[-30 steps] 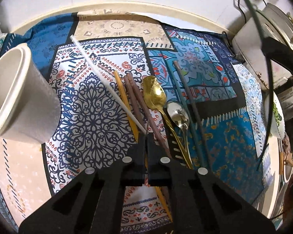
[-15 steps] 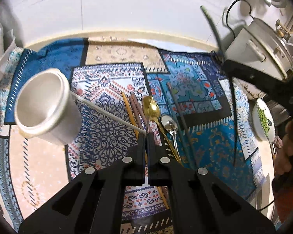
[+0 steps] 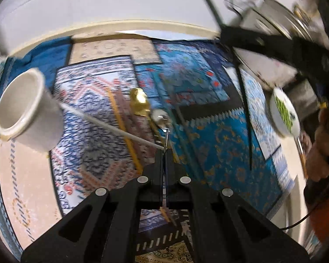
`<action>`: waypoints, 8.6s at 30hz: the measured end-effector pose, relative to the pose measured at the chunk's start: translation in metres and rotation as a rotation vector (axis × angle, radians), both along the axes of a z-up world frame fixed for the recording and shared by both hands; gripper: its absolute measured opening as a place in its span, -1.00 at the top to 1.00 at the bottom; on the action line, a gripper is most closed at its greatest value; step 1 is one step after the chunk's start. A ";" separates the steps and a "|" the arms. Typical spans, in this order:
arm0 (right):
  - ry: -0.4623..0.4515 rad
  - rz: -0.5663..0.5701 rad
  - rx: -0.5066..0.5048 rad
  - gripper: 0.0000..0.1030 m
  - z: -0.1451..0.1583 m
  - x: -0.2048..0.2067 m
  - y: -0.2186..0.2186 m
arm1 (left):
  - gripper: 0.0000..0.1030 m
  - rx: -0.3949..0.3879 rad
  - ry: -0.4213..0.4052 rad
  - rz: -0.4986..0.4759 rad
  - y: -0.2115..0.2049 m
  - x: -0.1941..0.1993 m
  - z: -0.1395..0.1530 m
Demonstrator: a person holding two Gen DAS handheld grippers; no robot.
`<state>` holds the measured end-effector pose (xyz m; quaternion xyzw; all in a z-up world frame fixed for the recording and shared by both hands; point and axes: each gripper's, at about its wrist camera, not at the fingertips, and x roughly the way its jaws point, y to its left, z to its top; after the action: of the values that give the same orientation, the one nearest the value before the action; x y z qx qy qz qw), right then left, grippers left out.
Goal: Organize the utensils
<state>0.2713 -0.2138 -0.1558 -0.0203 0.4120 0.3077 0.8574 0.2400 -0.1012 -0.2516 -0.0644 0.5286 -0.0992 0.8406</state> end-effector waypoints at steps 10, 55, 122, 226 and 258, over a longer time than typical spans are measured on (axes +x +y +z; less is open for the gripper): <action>0.009 -0.080 -0.008 0.89 0.000 -0.004 -0.031 | 0.99 0.066 -0.151 -0.087 -0.033 -0.006 0.036; -0.161 0.173 0.108 0.89 0.070 0.007 0.064 | 1.00 0.207 -0.618 0.341 0.088 -0.047 0.223; -0.015 0.217 -0.019 0.88 0.001 0.006 0.174 | 0.82 0.113 -0.265 0.295 0.199 0.006 0.087; 0.257 0.050 -0.157 0.89 -0.098 0.035 -0.005 | 0.88 0.016 0.197 0.179 0.047 0.101 -0.055; 0.190 0.053 -0.117 0.89 -0.073 0.023 -0.001 | 0.92 -0.043 0.258 0.144 0.043 0.094 -0.058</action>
<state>0.2943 -0.2150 -0.2287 -0.0519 0.5078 0.3061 0.8036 0.3336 -0.0581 -0.3099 -0.1324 0.6242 -0.0406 0.7689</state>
